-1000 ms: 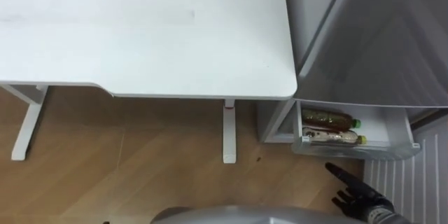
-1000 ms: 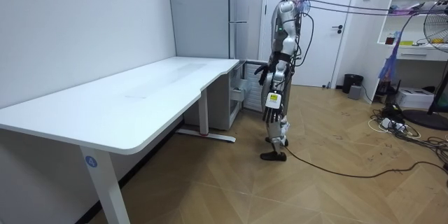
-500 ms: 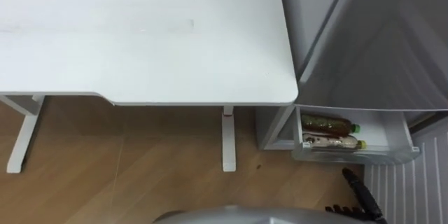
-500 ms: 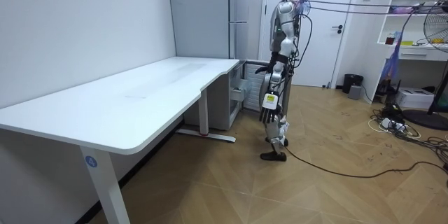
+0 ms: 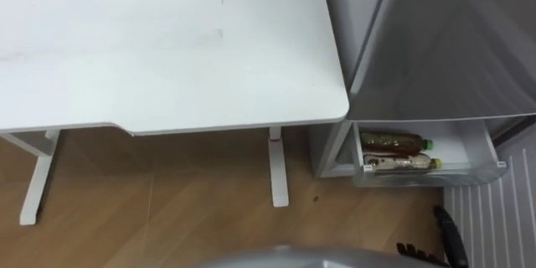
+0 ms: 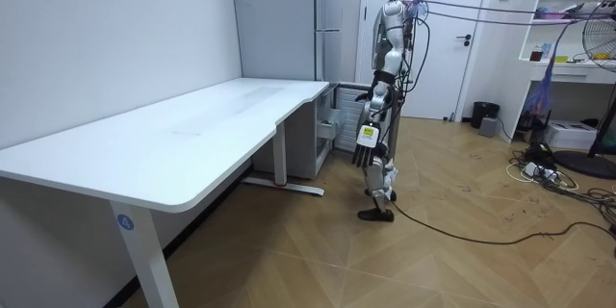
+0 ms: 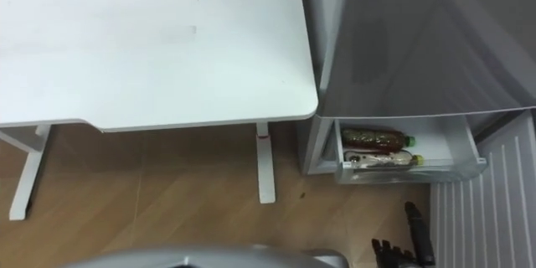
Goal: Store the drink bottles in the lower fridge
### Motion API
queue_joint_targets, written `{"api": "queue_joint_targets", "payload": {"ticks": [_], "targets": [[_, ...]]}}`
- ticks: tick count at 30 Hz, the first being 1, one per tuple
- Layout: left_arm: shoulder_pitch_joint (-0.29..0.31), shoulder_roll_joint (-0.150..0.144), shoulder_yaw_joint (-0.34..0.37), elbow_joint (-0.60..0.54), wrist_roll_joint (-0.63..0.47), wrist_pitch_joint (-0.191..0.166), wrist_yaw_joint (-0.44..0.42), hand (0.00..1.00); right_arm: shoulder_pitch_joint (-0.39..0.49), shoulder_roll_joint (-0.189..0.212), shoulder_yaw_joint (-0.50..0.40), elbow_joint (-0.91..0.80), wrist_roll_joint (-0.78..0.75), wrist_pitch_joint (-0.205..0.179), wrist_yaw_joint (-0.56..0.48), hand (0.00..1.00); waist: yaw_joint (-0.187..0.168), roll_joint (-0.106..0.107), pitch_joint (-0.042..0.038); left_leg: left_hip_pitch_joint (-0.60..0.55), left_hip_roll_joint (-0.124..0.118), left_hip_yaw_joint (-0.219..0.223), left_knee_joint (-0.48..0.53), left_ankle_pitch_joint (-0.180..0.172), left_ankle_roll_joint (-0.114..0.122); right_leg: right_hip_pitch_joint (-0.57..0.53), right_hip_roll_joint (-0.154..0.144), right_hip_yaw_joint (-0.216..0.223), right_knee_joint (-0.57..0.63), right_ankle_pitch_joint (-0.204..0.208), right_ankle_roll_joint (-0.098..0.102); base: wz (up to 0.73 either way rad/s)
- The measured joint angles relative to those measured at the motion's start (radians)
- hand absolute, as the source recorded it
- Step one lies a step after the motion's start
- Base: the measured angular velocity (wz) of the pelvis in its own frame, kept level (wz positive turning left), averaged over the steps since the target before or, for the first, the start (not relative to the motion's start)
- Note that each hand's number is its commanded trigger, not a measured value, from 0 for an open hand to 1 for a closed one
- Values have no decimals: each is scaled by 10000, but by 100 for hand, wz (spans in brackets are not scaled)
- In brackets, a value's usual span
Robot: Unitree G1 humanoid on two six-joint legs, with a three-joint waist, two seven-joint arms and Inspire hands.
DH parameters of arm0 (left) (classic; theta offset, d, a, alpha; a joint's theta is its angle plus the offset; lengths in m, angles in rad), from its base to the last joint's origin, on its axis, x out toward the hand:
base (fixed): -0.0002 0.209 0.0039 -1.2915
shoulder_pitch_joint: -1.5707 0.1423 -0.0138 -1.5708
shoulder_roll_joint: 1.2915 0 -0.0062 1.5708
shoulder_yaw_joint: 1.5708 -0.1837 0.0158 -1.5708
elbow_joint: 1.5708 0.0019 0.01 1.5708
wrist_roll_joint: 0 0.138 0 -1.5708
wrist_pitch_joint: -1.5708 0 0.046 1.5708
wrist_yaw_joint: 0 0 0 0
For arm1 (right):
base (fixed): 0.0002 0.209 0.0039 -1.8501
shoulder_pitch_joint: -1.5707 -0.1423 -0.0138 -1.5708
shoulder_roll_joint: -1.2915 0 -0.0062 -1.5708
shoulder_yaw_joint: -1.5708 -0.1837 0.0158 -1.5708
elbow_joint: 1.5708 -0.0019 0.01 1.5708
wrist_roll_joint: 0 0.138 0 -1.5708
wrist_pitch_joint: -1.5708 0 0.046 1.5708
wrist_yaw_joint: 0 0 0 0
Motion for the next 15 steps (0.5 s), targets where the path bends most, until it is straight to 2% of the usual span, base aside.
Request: {"api": "queue_joint_targets", "payload": {"ticks": [6, 10, 13, 14, 15], "targets": [[-22, 0, 22, 0, 563, -119, -13, 0, -38, 41, -170, -62, -20, -305, -2, 0, 20, -17, 10, -69, 5, -29, 12, 0, 2, -142, -2, 0, 131, -1, -1, 0], [-94, 49, 113, 8, 603, -126, -103, 0, -202, 36, -171, -43, -21, -358, -6, 0, 33, 13, -1, -246, 21, -71, 70, 3, 4, -355, 4, -11, 240, -1, -1, 0], [-258, 65, 162, 196, 589, -129, -242, 0, -682, 36, -168, -32, -70, -432, -13, 0, 23, 107, -38, -833, 62, -106, 385, 1, 8, -870, -4, -70, 571, -2, -4, 0], [-383, 64, 161, 284, 604, -134, -270, 0, -964, 35, -168, 12, -62, -437, 8, 0, 21, 206, -92, -1092, 68, -109, 536, 4, 14, -1086, -12, -109, 647, -2, -6, 5], [-473, 65, 162, 434, 617, -170, -280, 0, -1205, 17, -171, 90, -54, -430, 14, 0, 42, 222, -28, -1320, 67, -106, 727, 5, 19, -1260, -17, -119, 705, -6, -13, 4]]}}
